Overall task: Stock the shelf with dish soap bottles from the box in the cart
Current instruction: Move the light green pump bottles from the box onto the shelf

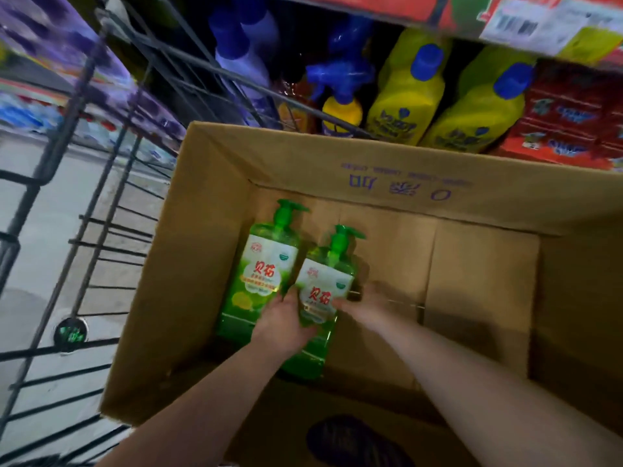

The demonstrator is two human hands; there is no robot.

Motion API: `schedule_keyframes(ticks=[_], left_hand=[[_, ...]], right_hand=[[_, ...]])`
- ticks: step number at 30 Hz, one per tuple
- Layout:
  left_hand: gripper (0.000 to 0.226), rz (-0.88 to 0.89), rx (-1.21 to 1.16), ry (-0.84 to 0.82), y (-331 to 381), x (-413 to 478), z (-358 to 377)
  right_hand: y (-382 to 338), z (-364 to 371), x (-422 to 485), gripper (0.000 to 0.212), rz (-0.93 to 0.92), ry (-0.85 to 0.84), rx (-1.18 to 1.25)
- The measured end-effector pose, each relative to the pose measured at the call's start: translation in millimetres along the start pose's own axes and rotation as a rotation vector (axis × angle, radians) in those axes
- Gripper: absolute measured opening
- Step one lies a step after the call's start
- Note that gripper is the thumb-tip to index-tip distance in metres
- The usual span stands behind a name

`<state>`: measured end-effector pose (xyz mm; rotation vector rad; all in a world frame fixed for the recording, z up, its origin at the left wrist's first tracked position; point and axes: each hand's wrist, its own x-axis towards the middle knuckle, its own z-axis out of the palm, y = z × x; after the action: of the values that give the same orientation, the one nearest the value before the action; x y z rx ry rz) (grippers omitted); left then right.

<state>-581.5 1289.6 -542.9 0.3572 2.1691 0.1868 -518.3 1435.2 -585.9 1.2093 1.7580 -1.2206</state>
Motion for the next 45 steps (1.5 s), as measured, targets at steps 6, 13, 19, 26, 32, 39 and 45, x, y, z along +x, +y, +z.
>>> schedule_keyframes(ticks=[6,13,19,26,32,39,45], left_hand=[[0.072,0.015,-0.102,-0.005,-13,10,-7],[0.084,0.040,-0.077,-0.072,-13,10,-4],[0.095,0.018,-0.340,-0.159,-6,4,-7],[0.076,0.112,-0.677,-0.304,21,-36,-11],[0.058,0.284,-0.678,-0.173,76,-86,-21],[0.068,0.532,-0.601,-0.085,167,-163,-15],[0.048,0.720,-0.519,-0.075,253,-253,47]], right_hand=[[-6,25,16,0.068,0.067,0.003,0.455],[6,19,-1,0.038,0.153,-0.114,0.616],[21,8,-32,0.035,0.034,-0.099,0.660],[16,-52,-89,0.037,-0.171,-0.086,0.531],[29,-100,-156,0.053,-0.320,0.001,0.595],[82,-167,-247,0.042,-0.541,0.287,0.766],[194,-208,-329,0.037,-0.626,0.491,0.899]])
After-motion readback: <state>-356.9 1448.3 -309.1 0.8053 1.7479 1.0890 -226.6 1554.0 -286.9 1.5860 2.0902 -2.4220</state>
